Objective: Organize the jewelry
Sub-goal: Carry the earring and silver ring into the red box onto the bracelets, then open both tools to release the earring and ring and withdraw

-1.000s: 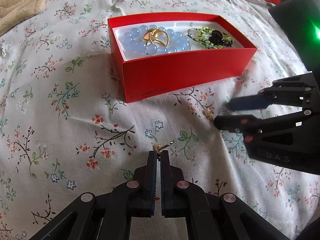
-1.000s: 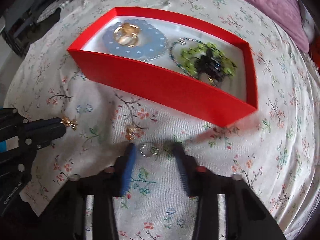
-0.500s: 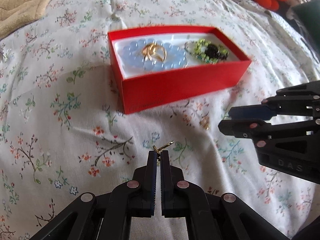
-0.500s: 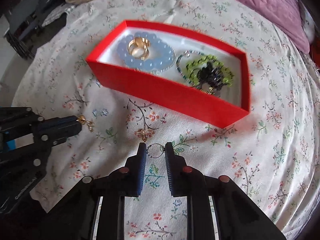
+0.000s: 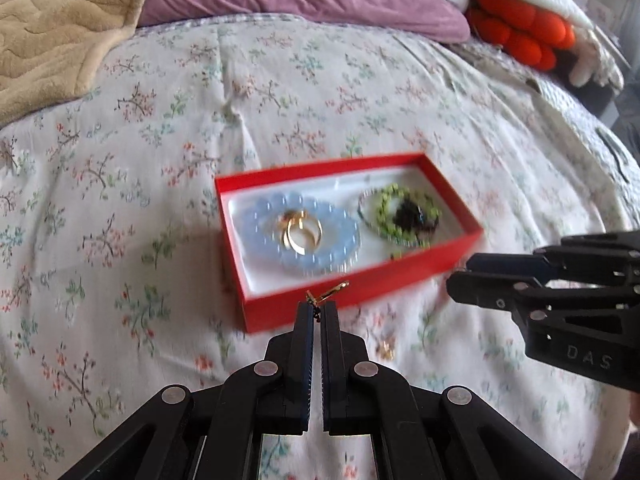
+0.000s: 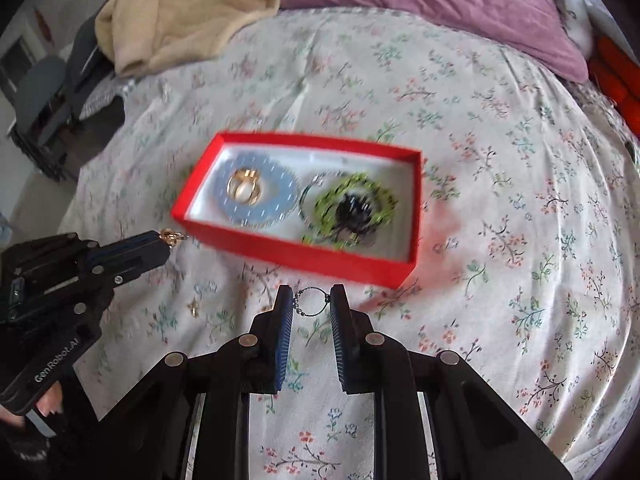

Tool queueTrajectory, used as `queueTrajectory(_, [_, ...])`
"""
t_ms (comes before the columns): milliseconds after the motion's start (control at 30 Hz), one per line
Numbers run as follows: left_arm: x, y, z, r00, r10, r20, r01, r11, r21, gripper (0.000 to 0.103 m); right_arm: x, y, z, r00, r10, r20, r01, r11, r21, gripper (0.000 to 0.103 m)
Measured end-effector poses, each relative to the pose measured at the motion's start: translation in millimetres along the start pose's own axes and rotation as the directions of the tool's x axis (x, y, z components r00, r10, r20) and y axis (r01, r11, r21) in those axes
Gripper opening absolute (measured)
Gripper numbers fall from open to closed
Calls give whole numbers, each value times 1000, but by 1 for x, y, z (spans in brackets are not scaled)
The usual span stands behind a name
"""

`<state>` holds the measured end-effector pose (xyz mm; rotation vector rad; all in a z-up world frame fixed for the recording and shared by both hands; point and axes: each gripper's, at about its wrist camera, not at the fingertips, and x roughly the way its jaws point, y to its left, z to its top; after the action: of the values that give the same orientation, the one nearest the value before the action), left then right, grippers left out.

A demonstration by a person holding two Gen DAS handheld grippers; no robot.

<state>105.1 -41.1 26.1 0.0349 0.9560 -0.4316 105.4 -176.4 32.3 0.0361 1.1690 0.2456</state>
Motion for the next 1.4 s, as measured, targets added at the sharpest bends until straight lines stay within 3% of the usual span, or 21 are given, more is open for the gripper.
queueTrajectory(233, [19,-2,17,1000,16,-6,-16,1000,-14,0,2,-12,19,999,10,38,-13,997,73,20])
queueTrajectory(633, [39,-4,29,998,58,-2,-58,998,15,0,22,-18,32,1000,14,15,-15,994,106,21])
queueTrajectory(833, [38,-3,29,998,69,-5,-68,997,22,11,18,-20,32,1000,5,18,-7,994,107,23])
queueTrajectory(1033, [31,-5,25,996,86,-6,-86,996,37,23,11,-20,30,1000,-6,28,4,995,99,39])
queueTrajectory(1333, [8,-8,16,993,119,2,-119,992,39,53,-4,-25,20,999,-28,40,24,994,107,50])
queueTrajectory(1400, [4,-8,12,992,126,-5,-126,991,36,66,-8,-27,16,999,-33,38,29,994,108,52])
